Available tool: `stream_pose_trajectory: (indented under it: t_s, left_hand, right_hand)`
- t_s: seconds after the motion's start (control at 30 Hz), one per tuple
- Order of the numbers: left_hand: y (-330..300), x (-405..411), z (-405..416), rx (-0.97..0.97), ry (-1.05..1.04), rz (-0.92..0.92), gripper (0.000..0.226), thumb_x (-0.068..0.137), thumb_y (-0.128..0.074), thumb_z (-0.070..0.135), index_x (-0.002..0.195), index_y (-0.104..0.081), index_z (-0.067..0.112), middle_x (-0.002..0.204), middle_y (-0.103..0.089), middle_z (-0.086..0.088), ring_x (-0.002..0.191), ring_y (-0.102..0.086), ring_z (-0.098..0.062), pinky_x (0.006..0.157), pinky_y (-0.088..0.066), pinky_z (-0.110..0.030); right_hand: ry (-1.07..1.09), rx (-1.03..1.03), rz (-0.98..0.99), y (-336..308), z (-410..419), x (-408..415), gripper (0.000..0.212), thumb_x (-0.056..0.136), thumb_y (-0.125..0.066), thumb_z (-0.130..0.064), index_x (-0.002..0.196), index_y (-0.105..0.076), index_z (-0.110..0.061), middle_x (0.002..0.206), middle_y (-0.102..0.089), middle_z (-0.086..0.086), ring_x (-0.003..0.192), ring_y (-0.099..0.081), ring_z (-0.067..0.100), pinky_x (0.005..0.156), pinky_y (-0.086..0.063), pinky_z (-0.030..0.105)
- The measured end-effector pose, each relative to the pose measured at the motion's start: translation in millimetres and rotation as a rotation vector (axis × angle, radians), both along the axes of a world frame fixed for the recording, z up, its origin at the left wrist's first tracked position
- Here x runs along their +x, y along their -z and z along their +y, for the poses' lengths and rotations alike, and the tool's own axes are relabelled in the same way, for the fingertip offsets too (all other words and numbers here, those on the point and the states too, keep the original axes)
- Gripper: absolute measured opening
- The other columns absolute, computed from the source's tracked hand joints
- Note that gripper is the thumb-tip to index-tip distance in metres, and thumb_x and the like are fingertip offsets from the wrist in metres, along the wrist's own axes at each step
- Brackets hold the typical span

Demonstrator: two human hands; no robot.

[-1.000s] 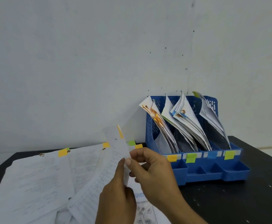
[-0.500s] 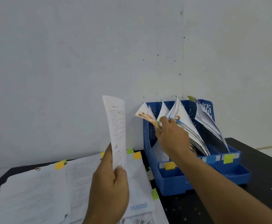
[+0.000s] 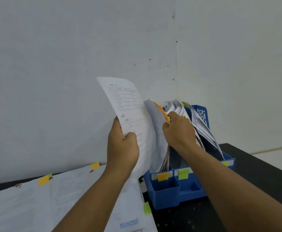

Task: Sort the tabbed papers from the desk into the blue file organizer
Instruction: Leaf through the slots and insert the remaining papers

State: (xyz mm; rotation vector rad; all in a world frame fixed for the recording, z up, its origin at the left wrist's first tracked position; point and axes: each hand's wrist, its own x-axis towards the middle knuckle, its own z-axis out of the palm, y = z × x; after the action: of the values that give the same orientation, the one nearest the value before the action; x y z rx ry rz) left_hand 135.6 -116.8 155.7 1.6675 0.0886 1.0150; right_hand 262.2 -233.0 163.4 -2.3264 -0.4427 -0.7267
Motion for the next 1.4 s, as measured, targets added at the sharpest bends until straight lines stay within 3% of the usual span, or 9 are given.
stream_pose_trajectory:
  t_s: [0.23, 0.5, 0.6, 0.77, 0.9, 0.97, 1.1, 1.23, 1.4]
  left_hand:
    - [6.2, 61.7, -5.5, -0.006, -0.045, -0.007, 0.061, 0.090, -0.039, -0.004, 0.143, -0.039, 0.028, 0.138, -0.051, 0.008, 0.122, -0.050, -0.013, 0.079, -0.042, -0.011]
    - [29.7, 103.0, -12.4, -0.040, -0.092, 0.053, 0.057, 0.099, -0.041, 0.006, 0.150, -0.023, 0.025, 0.147, -0.041, 0.000, 0.129, -0.044, -0.018, 0.100, -0.044, -0.031]
    - [45.8, 105.2, -15.5, -0.009, -0.040, 0.085, 0.056, 0.100, -0.041, 0.008, 0.150, -0.020, 0.025, 0.135, -0.048, 0.001, 0.111, -0.047, -0.008, 0.088, -0.043, -0.022]
    - [78.2, 97.6, -22.8, 0.082, -0.001, 0.173, 0.036, 0.104, -0.038, 0.015, 0.131, -0.034, 0.039, 0.095, -0.050, 0.025, 0.087, -0.055, 0.017, 0.062, -0.042, 0.000]
    - [85.3, 89.3, -23.4, 0.105, 0.069, 0.342, 0.050, 0.103, -0.038, 0.018, 0.147, -0.020, 0.031, 0.111, -0.050, 0.007, 0.095, -0.053, -0.008, 0.058, -0.044, -0.003]
    - [81.8, 84.9, -22.1, 0.089, 0.108, 0.408, 0.055, 0.102, -0.041, 0.018, 0.150, -0.016, 0.028, 0.121, -0.052, -0.001, 0.102, -0.056, -0.015, 0.069, -0.049, -0.006]
    - [73.8, 70.8, -14.8, 0.170, 0.115, 0.456, 0.071, 0.098, -0.051, 0.024, 0.153, -0.006, 0.027, 0.143, -0.049, -0.004, 0.122, -0.054, -0.021, 0.094, -0.047, -0.030]
    - [82.9, 42.4, 7.5, 0.119, 0.119, 0.447, 0.070, 0.093, -0.063, 0.025, 0.150, -0.023, 0.033, 0.150, -0.040, 0.005, 0.135, -0.042, -0.017, 0.105, -0.041, -0.033]
    - [108.4, -19.8, 50.9, 0.240, -0.031, 0.497, 0.026, 0.090, -0.065, 0.027, 0.114, -0.062, 0.035, 0.114, -0.057, 0.018, 0.117, -0.051, -0.005, 0.093, -0.038, -0.018]
  right_hand:
    - [-0.052, 0.055, 0.005, 11.1, 0.8, 2.5, 0.020, 0.099, -0.053, -0.031, 0.114, -0.058, -0.019, 0.092, -0.064, -0.001, 0.083, -0.060, 0.020, 0.076, -0.054, 0.038]
    - [-0.109, 0.134, -0.007, 18.5, 1.3, 4.3, 0.024, 0.097, -0.057, -0.035, 0.114, -0.060, -0.019, 0.092, -0.061, -0.004, 0.083, -0.057, 0.016, 0.071, -0.047, 0.031]
    - [-0.112, 0.134, -0.005, 21.1, 1.3, 5.5, 0.025, 0.097, -0.057, -0.037, 0.115, -0.060, -0.019, 0.089, -0.058, -0.006, 0.082, -0.054, 0.015, 0.068, -0.041, 0.027]
    - [-0.125, 0.141, 0.005, 22.6, 0.9, 6.7, 0.028, 0.098, -0.056, -0.039, 0.117, -0.060, -0.019, 0.091, -0.065, -0.003, 0.080, -0.057, 0.014, 0.060, -0.039, 0.022]
    - [-0.123, 0.143, 0.015, 23.7, 0.7, 6.6, 0.030, 0.097, -0.055, -0.043, 0.117, -0.060, -0.021, 0.089, -0.064, -0.005, 0.079, -0.057, 0.013, 0.059, -0.037, 0.022]
    - [-0.116, 0.125, 0.025, 25.0, 0.8, 5.1, 0.033, 0.097, -0.054, -0.047, 0.118, -0.060, -0.022, 0.093, -0.067, -0.004, 0.082, -0.058, 0.014, 0.065, -0.040, 0.026]
    - [-0.104, 0.082, 0.025, 26.1, 0.7, -1.6, 0.036, 0.096, -0.052, -0.054, 0.117, -0.059, -0.024, 0.099, -0.068, -0.004, 0.084, -0.057, 0.013, 0.065, -0.039, 0.026]
    - [-0.118, 0.041, -0.005, 33.8, 2.9, -14.0, 0.036, 0.094, -0.052, -0.059, 0.108, -0.058, -0.027, 0.090, -0.064, -0.008, 0.079, -0.056, 0.012, 0.057, -0.037, 0.026]
    - [-0.176, 0.158, -0.168, 58.4, 17.3, -45.9, 0.036, 0.093, -0.062, -0.045, 0.121, -0.062, -0.023, 0.107, -0.062, -0.003, 0.089, -0.060, 0.018, 0.067, -0.041, 0.028]
